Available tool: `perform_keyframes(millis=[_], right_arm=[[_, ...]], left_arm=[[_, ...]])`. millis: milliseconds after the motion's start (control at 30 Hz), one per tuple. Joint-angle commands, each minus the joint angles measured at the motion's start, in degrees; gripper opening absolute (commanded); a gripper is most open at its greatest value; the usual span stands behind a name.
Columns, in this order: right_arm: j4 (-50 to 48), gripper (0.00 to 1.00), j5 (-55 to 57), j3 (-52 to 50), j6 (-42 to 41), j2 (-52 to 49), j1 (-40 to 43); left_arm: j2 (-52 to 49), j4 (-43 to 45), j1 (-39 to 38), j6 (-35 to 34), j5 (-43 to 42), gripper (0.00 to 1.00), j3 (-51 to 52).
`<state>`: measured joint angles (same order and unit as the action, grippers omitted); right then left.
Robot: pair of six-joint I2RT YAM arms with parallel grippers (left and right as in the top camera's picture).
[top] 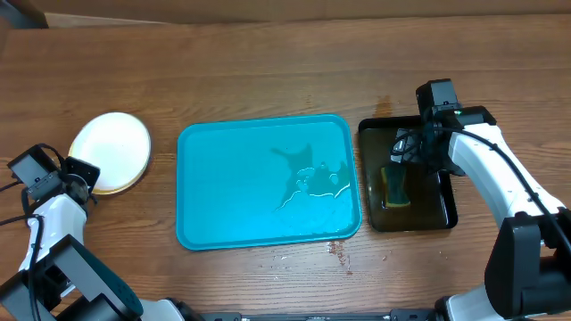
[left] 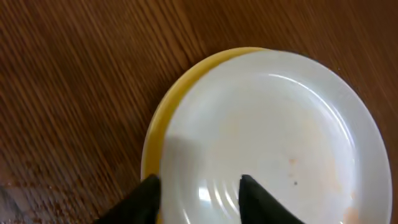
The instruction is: Clean dirty plates on tray and stack at the side
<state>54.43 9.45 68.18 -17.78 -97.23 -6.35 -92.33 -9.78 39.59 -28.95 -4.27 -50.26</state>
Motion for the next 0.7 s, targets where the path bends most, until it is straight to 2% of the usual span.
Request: perform_keyframes(millis=[0, 33, 100, 333, 533, 667], right_arm=[[-0.31, 1.00, 0.83, 0.68, -0.15, 0.74, 0.35], [-0.31, 1.00, 0.83, 0.68, -0.15, 0.74, 0.35], [-0.31, 1.00, 0.83, 0.68, -0.15, 0.74, 0.35], [-0.31, 1.00, 0.83, 0.68, -0.15, 0.74, 0.35], [-0.31, 1.00, 0.83, 0.68, -0.15, 0.74, 0.35], [-0.31, 1.00, 0.83, 0.68, -0.15, 0.72, 0.35]], left_arm=[[-0.20, 0.22, 0.15, -0.59, -3.54, 0.79, -1.44], [-0.17, 0.20, 0.15, -0.39, -6.60, 0.91, -1.57], [-0.11, 0.04, -0.22, 0.74, -11.76, 1.00, -1.97], [4.17, -4.68, -7.45, 2.64, -17.38, 1.00, -2.67], [10.01, -5.95, -20.41, 10.47, -19.32, 1.00, -2.67], [10.19, -6.62, -28.00, 11.41, -17.40, 1.00, -2.67]])
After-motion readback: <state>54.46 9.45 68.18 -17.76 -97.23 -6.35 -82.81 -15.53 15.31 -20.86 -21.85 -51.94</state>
